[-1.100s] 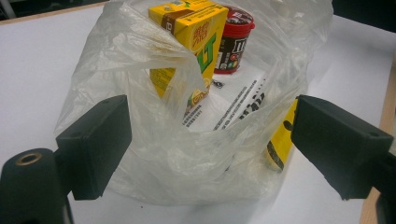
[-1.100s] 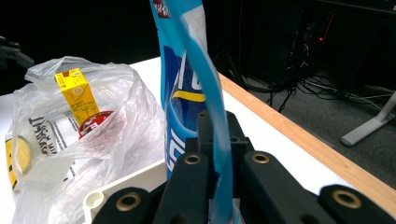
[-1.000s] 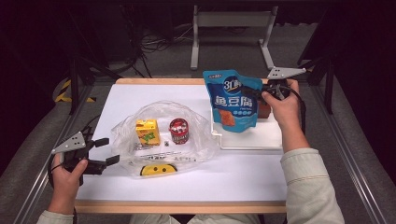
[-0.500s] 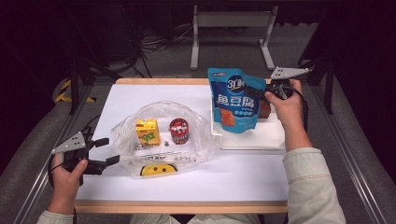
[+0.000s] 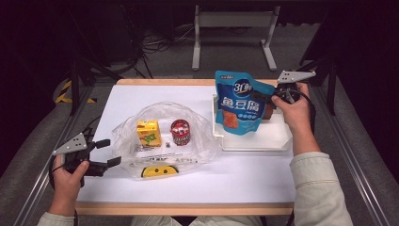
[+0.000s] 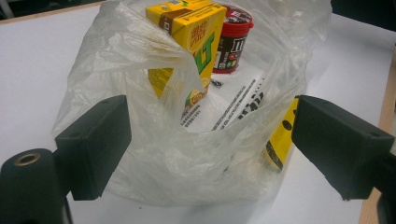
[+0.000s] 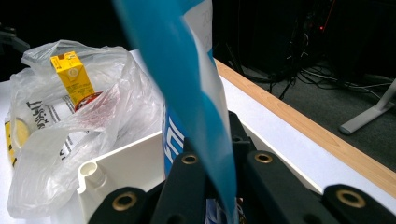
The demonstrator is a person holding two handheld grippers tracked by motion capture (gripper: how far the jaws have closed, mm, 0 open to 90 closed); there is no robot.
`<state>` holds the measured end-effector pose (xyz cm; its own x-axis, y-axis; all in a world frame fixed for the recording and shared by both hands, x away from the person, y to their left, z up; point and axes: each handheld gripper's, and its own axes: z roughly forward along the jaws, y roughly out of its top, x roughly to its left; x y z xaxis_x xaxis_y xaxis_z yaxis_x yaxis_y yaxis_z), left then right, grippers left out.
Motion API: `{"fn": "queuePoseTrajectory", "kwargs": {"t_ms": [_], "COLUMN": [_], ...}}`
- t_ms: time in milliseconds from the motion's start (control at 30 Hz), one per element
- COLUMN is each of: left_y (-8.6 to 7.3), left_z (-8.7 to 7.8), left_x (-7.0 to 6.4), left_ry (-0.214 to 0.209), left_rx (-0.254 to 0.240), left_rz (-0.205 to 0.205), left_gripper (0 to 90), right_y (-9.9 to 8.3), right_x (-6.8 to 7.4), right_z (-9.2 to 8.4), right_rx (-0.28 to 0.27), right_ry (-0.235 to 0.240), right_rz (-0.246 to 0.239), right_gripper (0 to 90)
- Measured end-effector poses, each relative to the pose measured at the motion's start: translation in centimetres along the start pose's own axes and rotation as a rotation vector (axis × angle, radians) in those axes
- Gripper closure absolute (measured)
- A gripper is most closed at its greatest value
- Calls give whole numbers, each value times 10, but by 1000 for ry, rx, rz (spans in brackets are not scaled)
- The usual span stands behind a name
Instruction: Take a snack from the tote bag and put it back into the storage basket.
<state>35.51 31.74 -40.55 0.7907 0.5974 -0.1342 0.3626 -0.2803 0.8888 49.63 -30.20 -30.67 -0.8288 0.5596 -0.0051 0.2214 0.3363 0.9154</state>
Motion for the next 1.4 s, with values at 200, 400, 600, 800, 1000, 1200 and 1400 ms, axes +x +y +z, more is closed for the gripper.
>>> {"fn": "queuePoseTrajectory", "kwargs": {"t_ms": [200, 400, 600, 800, 1000, 1200, 1400], "left_y": [0, 0, 0, 0, 0, 0, 0], "left_z": [0, 0, 1, 0, 0, 1, 0], "left_x": [0, 0, 0, 0, 0, 0, 0], "left_ry": [0, 0, 1, 2, 0, -3, -3], "left_rx": [2, 1, 2, 2, 1, 3, 3], "left_rz": [0, 2, 8, 8, 7, 6, 6], "left_gripper": [126, 126, 125, 126, 126, 125, 125], "right_y": [4, 13, 27, 39, 49, 56, 53], "right_x": [6, 12, 20, 27, 39, 53, 63], "right_z": [-2, -10, -17, -25, -31, -35, -37], "right_rx": [20, 1, -42, -60, -76, -88, -60], "right_ry": [-8, -29, -87, -103, -107, -92, -72], "right_rz": [-35, -38, -62, -94, -134, -178, -206], "right_gripper": [837, 597, 404, 377, 381, 450, 597]}}
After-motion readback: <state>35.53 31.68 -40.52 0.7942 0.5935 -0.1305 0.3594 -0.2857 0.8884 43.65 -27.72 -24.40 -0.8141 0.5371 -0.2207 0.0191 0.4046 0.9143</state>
